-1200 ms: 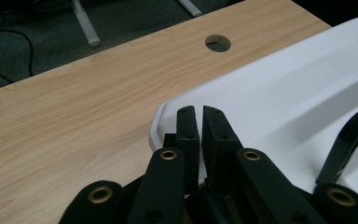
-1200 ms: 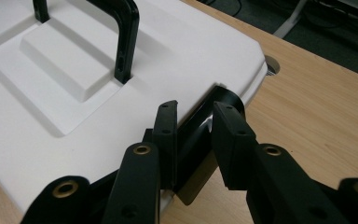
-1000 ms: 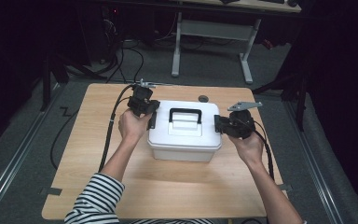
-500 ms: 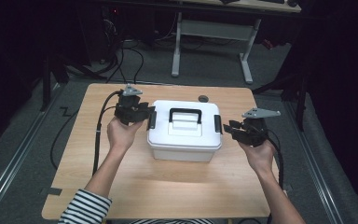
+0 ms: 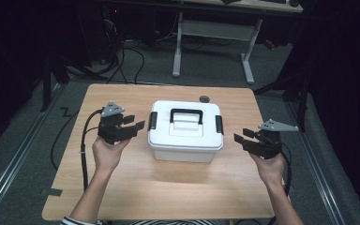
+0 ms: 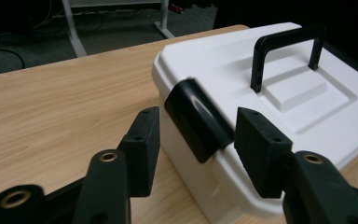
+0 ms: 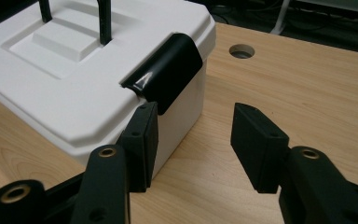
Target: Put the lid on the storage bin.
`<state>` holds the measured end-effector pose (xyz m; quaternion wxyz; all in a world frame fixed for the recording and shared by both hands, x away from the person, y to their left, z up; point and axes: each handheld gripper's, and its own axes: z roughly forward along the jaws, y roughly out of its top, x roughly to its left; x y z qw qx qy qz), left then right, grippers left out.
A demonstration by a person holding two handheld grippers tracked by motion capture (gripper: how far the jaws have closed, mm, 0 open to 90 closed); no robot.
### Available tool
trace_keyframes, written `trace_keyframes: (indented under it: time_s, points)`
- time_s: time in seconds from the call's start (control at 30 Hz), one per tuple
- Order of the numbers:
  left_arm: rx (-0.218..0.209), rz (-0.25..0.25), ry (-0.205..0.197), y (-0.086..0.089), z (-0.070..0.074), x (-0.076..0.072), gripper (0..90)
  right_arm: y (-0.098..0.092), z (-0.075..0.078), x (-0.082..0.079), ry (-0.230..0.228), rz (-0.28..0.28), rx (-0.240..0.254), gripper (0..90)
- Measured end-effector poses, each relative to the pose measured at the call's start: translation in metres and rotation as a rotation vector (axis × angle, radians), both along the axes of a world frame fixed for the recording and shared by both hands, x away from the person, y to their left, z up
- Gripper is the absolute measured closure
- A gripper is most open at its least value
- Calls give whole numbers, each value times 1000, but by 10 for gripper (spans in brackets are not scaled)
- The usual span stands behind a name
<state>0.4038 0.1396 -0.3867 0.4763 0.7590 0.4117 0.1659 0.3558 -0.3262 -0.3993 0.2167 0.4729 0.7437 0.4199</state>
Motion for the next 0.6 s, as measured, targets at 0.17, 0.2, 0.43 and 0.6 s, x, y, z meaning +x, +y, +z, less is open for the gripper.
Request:
trace_keyframes:
  time_s: [0.17, 0.2, 0.43, 0.6]
  points:
    - [-6, 38, -4, 16, -13, -17, 461, -12, -12, -12, -4, -31, 29, 454]
    - [-7, 43, -2, 19, -17, -20, 456, -15, -15, -14, -5, -35, 31, 449]
    - [-10, 74, 26, 37, -44, -34, 417, -28, -38, -25, 11, -75, 66, 437]
    - [-3, 96, 52, 45, -65, -39, 397, -33, -55, -29, 31, -94, 68, 437]
